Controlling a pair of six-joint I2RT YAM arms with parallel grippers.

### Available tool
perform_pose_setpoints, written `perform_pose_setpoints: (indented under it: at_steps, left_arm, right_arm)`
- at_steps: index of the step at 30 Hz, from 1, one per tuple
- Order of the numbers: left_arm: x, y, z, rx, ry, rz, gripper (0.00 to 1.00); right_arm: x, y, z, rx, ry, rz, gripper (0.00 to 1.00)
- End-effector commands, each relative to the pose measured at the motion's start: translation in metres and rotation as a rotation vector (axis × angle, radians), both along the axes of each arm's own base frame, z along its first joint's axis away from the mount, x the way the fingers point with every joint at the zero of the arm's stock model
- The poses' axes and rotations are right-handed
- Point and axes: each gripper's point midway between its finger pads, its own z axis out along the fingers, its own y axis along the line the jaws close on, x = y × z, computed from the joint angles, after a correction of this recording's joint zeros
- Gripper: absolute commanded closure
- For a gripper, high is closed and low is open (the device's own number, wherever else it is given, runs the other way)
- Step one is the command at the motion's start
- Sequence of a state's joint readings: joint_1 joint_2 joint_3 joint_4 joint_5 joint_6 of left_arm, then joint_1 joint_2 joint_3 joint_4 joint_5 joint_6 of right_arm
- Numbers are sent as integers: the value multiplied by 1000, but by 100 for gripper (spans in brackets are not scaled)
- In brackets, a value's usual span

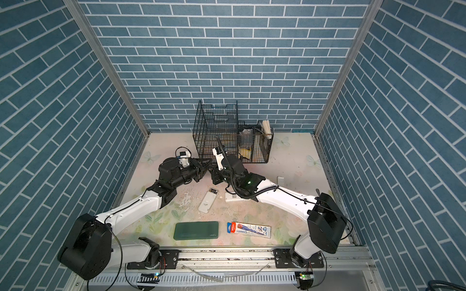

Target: Unload the batteries from the remote control

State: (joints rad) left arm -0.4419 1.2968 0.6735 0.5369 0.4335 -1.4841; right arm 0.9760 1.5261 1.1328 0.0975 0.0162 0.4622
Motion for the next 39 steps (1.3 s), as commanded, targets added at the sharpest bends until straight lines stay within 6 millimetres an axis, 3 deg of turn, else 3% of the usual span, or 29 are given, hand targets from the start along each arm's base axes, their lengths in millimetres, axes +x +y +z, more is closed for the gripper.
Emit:
perform_pose_setpoints:
  at_steps: [1, 5, 9, 15, 20, 25, 34, 39]
  left_arm:
    - [4, -2, 4, 1, -53, 1, 100]
    - [13, 0, 6, -7, -80, 16, 100]
    - [23, 5, 10, -20, -115, 38, 100]
    - [30, 9, 17, -9, -183, 59, 100]
    - [32, 13, 28, 44, -276, 76, 100]
    - [31, 14, 38, 79, -335, 78, 100]
    - [28, 15, 39, 101, -343, 78, 100]
    - [28, 14, 36, 105, -339, 77, 100]
  right_arm:
    - [-1, 5, 32, 59, -39, 7, 95]
    - [-9, -4, 33, 83, 4, -5, 67]
    - [-18, -15, 35, 117, 57, -16, 54]
    - [-23, -39, 30, 207, 193, -113, 51]
    - [-6, -47, 27, 443, 387, -173, 52]
    - [5, -41, 31, 587, 463, -131, 52]
    - [21, -21, 38, 618, 489, -77, 52]
    - [26, -11, 32, 605, 504, -66, 53]
